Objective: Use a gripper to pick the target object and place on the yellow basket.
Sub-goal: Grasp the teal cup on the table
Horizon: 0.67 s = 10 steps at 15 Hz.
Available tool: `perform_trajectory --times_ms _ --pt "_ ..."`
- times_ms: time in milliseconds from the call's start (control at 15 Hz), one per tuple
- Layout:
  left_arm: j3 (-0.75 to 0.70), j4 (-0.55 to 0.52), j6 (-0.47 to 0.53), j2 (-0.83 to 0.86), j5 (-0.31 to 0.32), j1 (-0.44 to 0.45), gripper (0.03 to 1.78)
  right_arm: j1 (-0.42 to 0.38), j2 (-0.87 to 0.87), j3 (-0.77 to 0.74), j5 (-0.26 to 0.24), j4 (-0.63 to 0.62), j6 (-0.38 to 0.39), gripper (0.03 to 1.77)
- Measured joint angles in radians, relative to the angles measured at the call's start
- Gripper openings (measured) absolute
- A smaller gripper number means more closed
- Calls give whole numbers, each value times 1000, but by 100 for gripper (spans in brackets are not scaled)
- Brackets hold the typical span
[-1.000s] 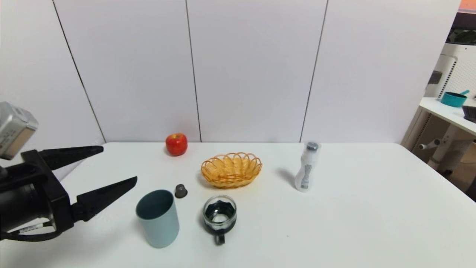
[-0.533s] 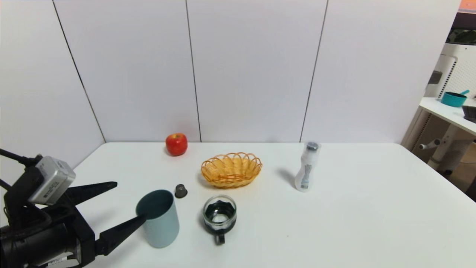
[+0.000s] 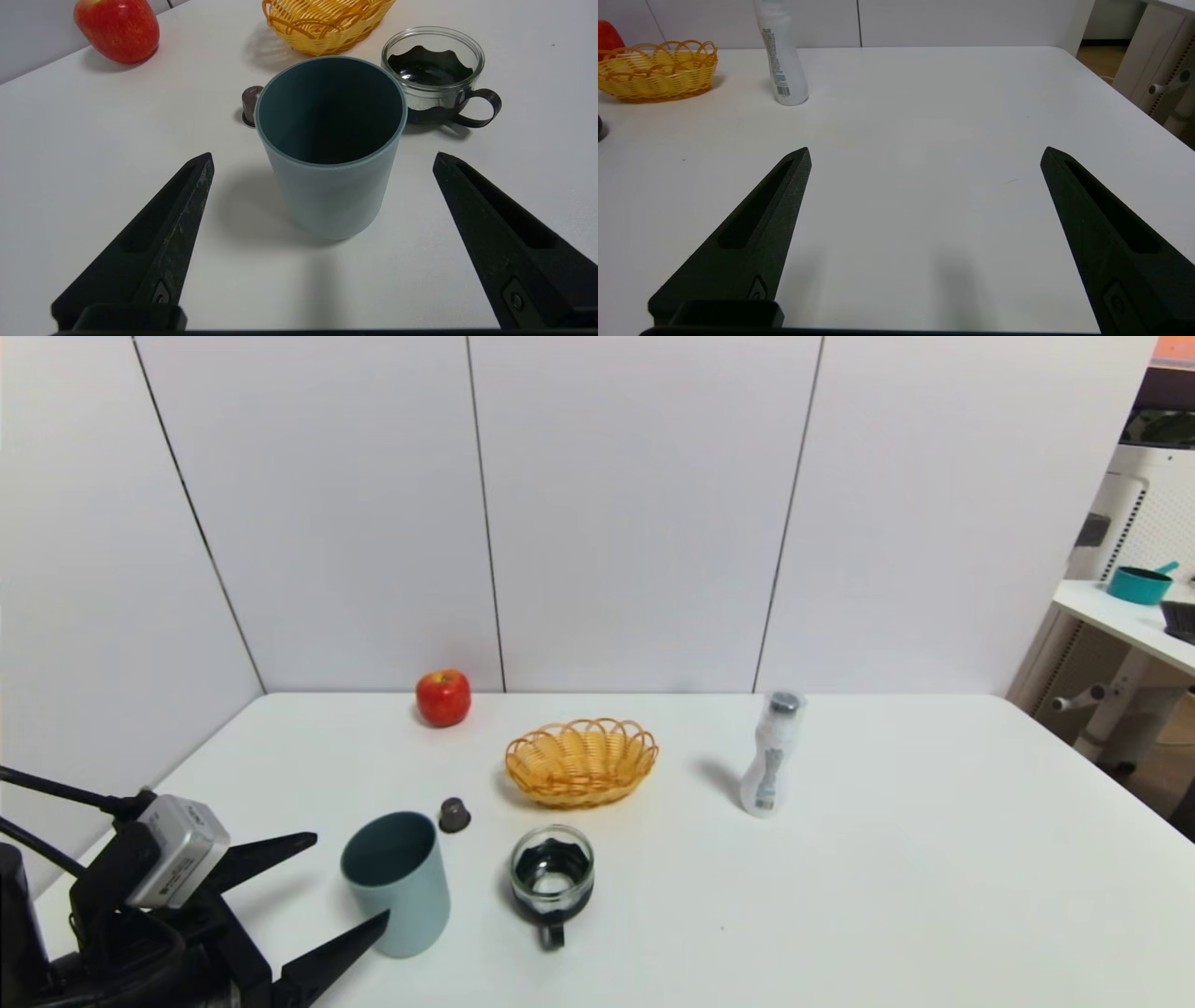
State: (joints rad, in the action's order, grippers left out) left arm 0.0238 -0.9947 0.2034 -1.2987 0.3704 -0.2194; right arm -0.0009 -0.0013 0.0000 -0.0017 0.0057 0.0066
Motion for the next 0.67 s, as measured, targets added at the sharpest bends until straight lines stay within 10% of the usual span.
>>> perform_trajectory --times_ms 667 --pt "15 -295 -5 -296 25 -47 169 0 0 0 0 0 0 170"
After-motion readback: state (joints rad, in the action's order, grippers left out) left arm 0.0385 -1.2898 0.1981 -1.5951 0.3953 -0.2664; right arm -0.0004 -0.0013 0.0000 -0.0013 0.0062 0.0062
